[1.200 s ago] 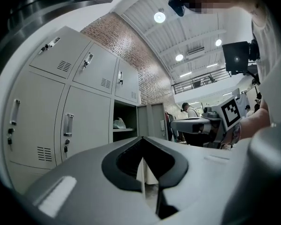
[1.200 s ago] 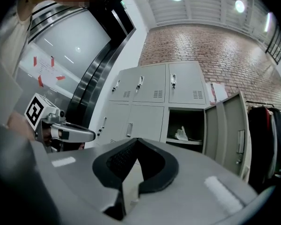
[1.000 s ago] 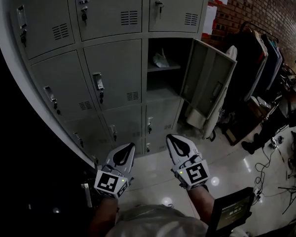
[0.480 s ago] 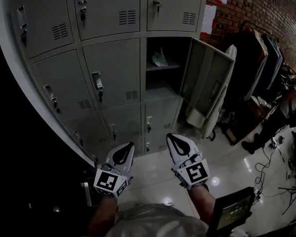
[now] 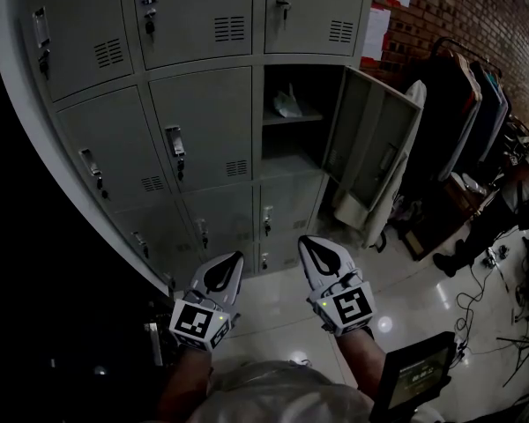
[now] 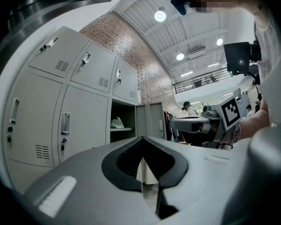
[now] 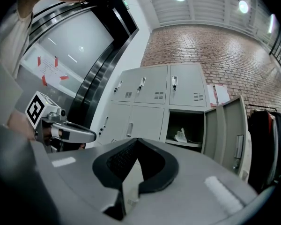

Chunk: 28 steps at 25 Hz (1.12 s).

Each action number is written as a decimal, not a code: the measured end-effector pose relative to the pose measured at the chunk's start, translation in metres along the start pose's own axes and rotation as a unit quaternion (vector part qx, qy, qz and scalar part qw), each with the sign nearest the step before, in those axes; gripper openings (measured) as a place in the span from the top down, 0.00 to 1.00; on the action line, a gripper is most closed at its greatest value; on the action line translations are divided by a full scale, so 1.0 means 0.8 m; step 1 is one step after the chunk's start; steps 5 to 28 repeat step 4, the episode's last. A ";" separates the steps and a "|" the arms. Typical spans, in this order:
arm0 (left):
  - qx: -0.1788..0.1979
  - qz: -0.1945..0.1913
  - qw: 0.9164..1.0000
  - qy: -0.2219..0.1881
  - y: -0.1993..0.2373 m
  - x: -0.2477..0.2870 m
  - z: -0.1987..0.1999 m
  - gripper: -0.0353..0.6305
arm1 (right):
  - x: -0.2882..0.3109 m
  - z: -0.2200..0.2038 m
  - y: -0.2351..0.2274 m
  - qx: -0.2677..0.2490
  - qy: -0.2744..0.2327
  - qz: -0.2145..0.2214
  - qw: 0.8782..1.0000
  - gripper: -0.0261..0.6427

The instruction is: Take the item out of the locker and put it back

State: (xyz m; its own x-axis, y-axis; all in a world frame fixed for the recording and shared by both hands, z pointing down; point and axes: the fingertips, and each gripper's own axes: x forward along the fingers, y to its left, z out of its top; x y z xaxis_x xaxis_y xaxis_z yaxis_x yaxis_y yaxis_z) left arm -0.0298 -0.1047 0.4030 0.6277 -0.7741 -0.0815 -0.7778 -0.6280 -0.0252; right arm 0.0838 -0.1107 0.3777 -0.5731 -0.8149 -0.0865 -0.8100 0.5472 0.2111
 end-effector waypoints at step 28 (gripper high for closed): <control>0.001 -0.001 1.000 -0.002 0.002 0.003 0.002 0.94 | 0.003 0.003 -0.003 -0.009 -0.004 0.001 1.000 0.96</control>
